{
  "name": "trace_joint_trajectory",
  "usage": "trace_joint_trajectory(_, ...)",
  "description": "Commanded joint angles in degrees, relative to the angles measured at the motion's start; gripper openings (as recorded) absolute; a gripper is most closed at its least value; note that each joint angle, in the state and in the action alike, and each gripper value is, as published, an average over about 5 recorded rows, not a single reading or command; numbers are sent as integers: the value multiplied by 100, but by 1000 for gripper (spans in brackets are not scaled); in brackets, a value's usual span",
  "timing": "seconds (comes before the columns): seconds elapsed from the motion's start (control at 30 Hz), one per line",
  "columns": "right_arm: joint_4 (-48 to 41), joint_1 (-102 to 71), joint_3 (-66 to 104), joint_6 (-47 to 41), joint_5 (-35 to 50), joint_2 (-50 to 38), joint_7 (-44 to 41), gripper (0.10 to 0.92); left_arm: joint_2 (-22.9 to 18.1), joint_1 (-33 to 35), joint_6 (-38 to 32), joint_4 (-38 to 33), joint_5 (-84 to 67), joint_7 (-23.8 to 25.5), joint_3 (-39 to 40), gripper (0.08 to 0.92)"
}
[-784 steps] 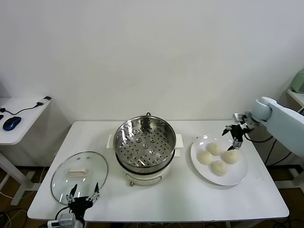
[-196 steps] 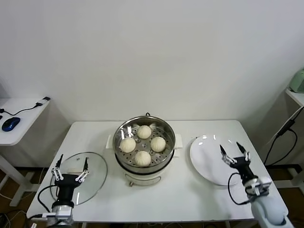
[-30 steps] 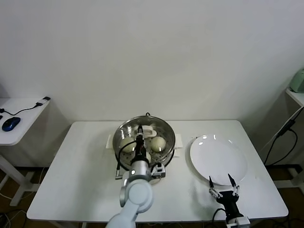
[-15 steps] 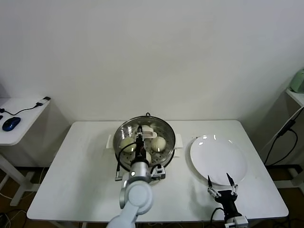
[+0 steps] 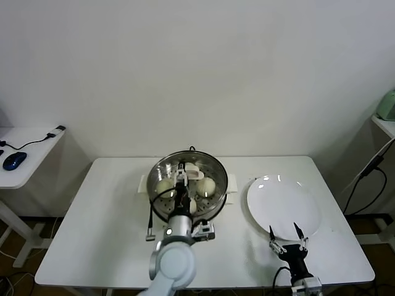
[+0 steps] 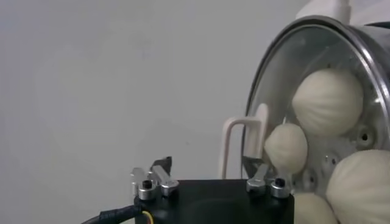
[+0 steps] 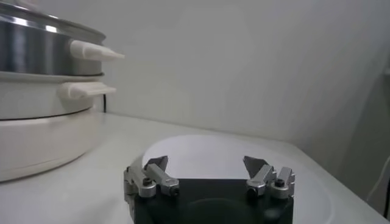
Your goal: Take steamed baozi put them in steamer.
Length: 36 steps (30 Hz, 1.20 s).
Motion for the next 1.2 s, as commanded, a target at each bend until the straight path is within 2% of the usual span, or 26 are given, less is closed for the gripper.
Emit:
trace_joint_trajectory(0.03,73,-12,-87,-12,95,-5,128,823,63,100,22,-421,-172,64,51,769)
trace_joint_trajectory(0.17,120,-45,-146,228,215,-69,114,823,324,426,-115,-877,-796,-164,-90,818)
trace_joint_trajectory(0.37,129,-35,-337,472,482,-151,324,823,645,1046,-866,-1424,-2802,-1194,-943,823)
trace_joint_trajectory(0.57,179,-63,-341,573,598,-149,338,823,535,1668,-2061,-1618,-5440,-1921,-2249,823)
trace_joint_trajectory(0.73,131,-69,-324,640,604,-149,343,823,421,2099,-3108,-1612,-7358,-1941,-3484,823)
trace_joint_trajectory(0.9,55,-16,-305,670,609,-134,368,823,630,2300,-3318,-1454,-9373,-1876,-4496,823)
trace_joint_trajectory(1.03,28,3,-271,656,645,-137,360,823,843,2414,-3377,-904,-10397,-1807,-4669,823)
trace_joint_trajectory(1.2,28,-28,-279,604,664,-148,344,823,996,2445,-3757,121,-10648,-1771,-4382,823)
